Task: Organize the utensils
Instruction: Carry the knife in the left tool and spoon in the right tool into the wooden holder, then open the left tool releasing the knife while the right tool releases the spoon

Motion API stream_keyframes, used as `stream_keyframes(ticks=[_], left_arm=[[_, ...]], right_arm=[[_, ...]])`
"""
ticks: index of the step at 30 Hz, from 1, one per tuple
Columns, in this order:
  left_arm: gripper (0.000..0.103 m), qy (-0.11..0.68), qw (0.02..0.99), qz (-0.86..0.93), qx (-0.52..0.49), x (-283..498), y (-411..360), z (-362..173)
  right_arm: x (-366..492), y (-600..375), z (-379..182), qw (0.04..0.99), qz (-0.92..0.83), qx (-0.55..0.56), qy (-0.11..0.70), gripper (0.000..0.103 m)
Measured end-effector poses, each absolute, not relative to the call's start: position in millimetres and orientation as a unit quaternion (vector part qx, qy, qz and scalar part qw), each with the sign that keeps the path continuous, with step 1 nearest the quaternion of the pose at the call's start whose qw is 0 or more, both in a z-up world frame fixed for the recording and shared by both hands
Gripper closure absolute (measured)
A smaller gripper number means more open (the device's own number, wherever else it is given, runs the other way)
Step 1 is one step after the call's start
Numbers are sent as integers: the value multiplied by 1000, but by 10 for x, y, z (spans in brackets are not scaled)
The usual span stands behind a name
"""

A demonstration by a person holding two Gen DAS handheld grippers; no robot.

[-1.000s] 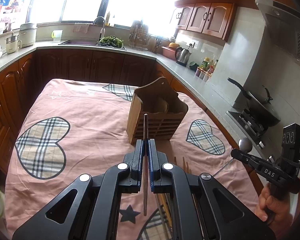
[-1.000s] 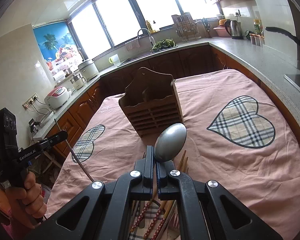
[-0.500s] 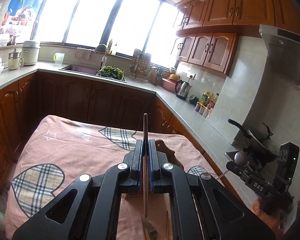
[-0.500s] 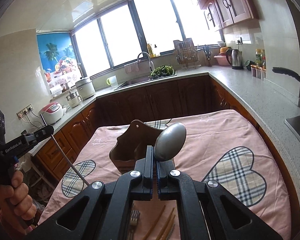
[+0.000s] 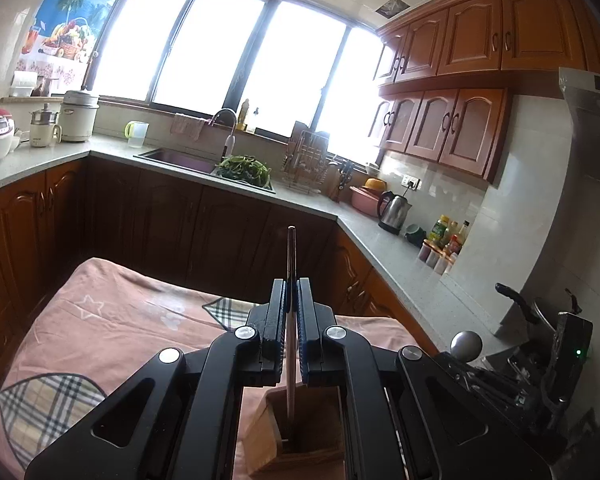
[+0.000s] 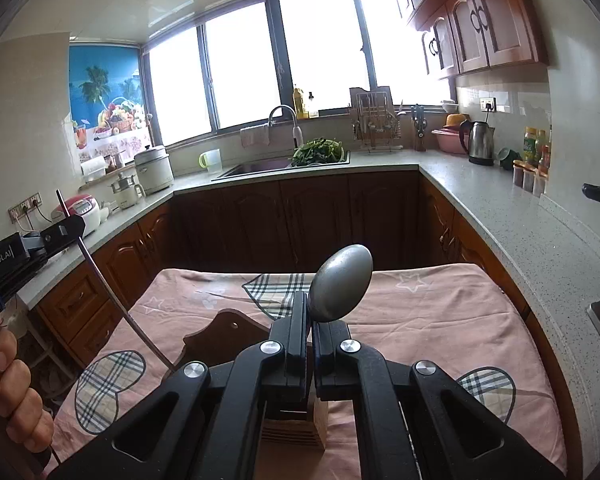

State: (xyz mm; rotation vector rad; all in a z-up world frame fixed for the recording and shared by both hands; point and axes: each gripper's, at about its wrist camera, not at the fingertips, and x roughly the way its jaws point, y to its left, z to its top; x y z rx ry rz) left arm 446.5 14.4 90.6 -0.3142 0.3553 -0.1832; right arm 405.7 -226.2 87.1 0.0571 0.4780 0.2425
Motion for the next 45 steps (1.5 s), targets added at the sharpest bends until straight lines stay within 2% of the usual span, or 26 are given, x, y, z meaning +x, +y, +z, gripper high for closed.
stream_keyframes(ticks=[10, 20, 27, 30, 33, 35, 37, 38, 39, 40, 41, 42, 45], left_arm=[[98, 223, 965, -75, -118, 4754, -132, 260], [97, 226, 966, -76, -104, 4773, -158, 269], [97, 242, 961, -74, -107, 4824, -118, 233], [93, 245, 961, -71, -104, 4816, -110, 232], [81, 245, 961, -69, -105, 4792, -98, 257], [60, 242, 963, -61, -105, 4757, -84, 277], [51, 241, 963, -59, -107, 4717, -66, 303], [39, 243, 962, -56, -107, 4698, -56, 313], [31, 244, 962, -52, -108, 4678, -44, 325], [18, 245, 962, -47, -108, 4645, -31, 335], [12, 242, 963, -44, -110, 4601, -12, 347], [11, 239, 964, -41, -110, 4553, 9, 357], [6, 240, 964, -36, -110, 4416, 69, 370]], right_arm=[[4343, -2107, 333, 948, 128, 10, 292, 101], [4394, -2161, 287, 947, 129, 12, 295, 100], [4411, -2161, 284, 944, 132, 17, 301, 96], [4391, -2172, 297, 944, 133, 23, 300, 93], [4345, -2194, 331, 947, 131, 26, 293, 78], [4306, -2216, 356, 948, 131, 31, 290, 75], [4269, -2239, 382, 948, 132, 35, 286, 67], [4246, -2247, 395, 949, 132, 37, 283, 63], [4225, -2261, 405, 950, 132, 38, 280, 51], [4202, -2278, 413, 951, 131, 40, 278, 36], [4172, -2292, 424, 952, 130, 42, 275, 30], [4140, -2309, 434, 953, 128, 44, 272, 22], [4036, -2359, 451, 954, 128, 51, 268, 19]])
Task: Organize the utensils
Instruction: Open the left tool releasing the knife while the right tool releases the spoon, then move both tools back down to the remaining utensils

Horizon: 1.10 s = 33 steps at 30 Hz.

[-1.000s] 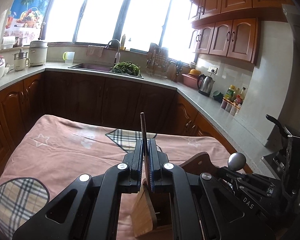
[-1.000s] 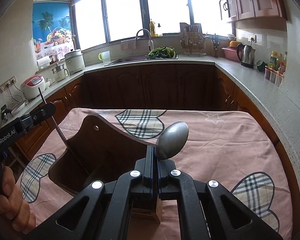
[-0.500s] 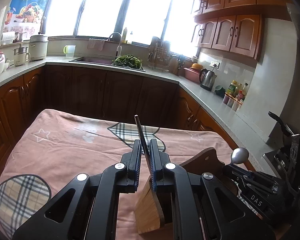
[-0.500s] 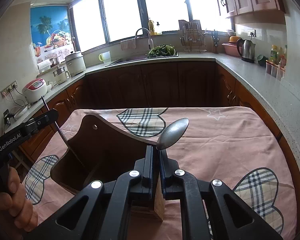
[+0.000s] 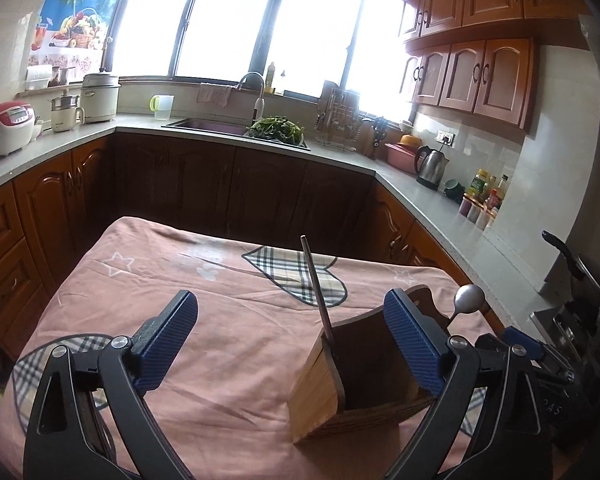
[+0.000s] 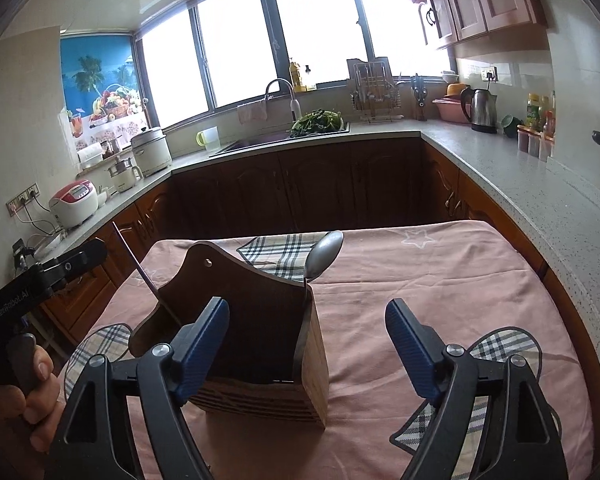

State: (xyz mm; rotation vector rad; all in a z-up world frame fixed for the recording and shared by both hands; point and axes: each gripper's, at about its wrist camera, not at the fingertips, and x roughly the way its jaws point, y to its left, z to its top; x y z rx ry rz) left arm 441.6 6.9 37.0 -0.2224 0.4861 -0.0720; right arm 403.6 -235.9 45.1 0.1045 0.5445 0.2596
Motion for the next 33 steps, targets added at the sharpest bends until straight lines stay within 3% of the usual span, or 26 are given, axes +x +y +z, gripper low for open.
stream_keyframes(ticks=[15, 33], left_arm=[[6, 292, 951, -58, -87, 3525, 99, 126], [6, 355, 927, -71, -97, 2744, 161, -440]], right_arm=[[3166, -2496, 474, 949, 144, 94, 264, 15], [2172, -2690, 74, 933, 135, 133, 307, 14]])
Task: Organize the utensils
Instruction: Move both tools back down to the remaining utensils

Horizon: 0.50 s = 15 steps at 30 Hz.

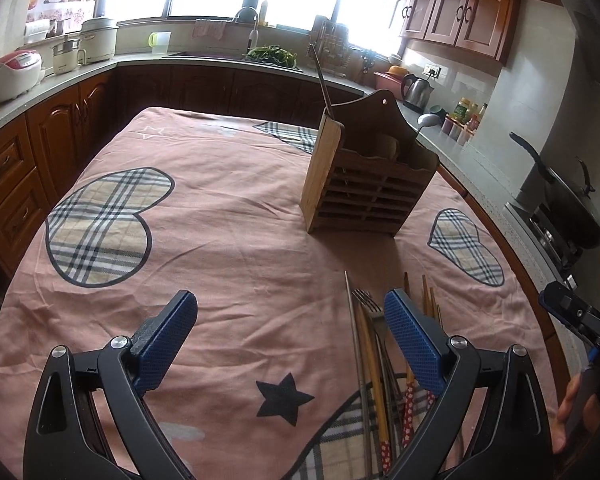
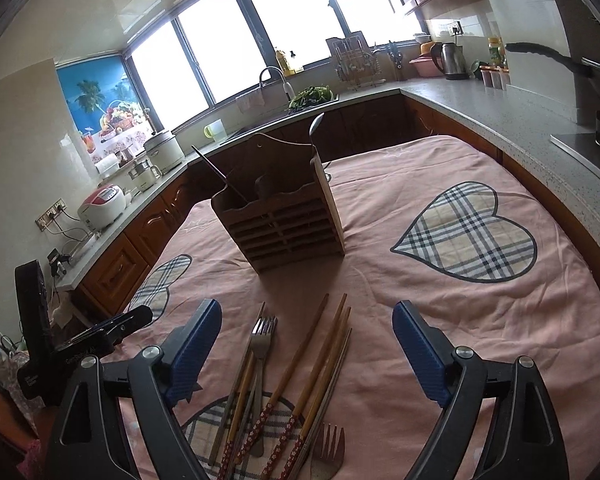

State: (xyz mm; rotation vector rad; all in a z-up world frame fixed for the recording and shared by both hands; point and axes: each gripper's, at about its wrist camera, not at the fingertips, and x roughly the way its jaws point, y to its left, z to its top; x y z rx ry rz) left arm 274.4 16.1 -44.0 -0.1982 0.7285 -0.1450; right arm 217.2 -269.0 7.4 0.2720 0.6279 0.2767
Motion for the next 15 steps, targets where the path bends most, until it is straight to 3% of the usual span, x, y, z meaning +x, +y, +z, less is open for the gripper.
stream_keyframes(ticks=[15], left_arm=[[6, 395, 913, -83, -59, 2625, -29, -703]], right_arm=[[1865, -2813, -307, 923, 108, 143, 340, 14]])
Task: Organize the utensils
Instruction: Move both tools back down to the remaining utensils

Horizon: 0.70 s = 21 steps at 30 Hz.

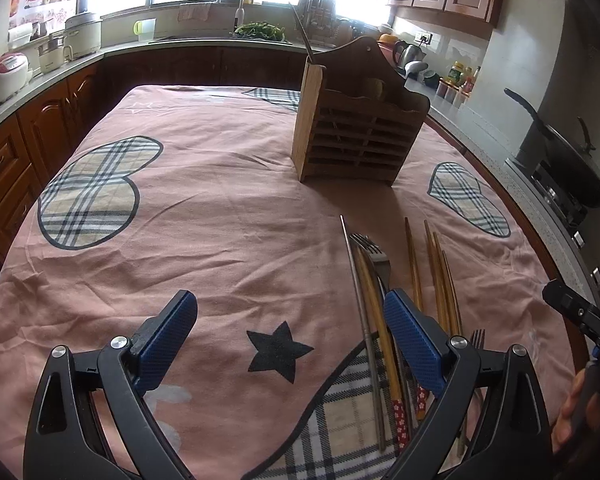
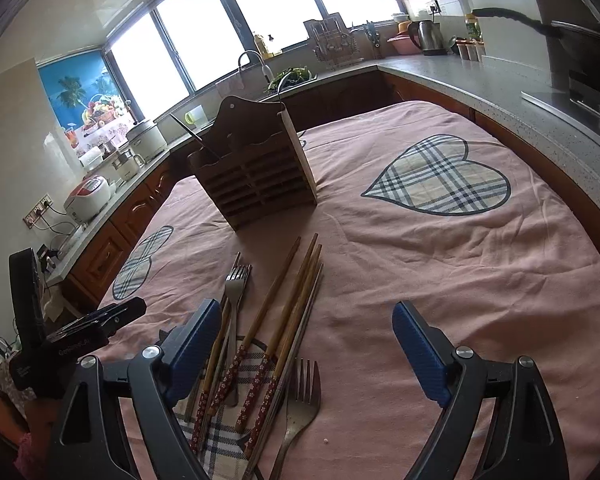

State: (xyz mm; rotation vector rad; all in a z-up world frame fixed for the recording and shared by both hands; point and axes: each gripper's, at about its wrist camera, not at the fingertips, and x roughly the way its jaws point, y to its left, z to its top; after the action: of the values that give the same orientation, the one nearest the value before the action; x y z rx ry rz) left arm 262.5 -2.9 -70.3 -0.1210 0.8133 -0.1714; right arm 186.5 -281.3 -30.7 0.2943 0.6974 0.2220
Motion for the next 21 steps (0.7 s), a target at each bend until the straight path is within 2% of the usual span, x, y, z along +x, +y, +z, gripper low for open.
stream_keyframes(ticks=[16, 20, 21], left_arm=[[7, 431, 898, -91, -27, 2844, -197, -865], [14, 438, 894, -95, -13, 2967, -279, -887], [16, 441, 892, -97, -8, 3007, -308, -901]], right_arm=[[1971, -2800, -433, 920, 101, 130, 356, 14], [2070, -2774, -455, 919, 99, 124, 362, 16], [2100, -2761, -462, 918, 99, 121, 364, 20]])
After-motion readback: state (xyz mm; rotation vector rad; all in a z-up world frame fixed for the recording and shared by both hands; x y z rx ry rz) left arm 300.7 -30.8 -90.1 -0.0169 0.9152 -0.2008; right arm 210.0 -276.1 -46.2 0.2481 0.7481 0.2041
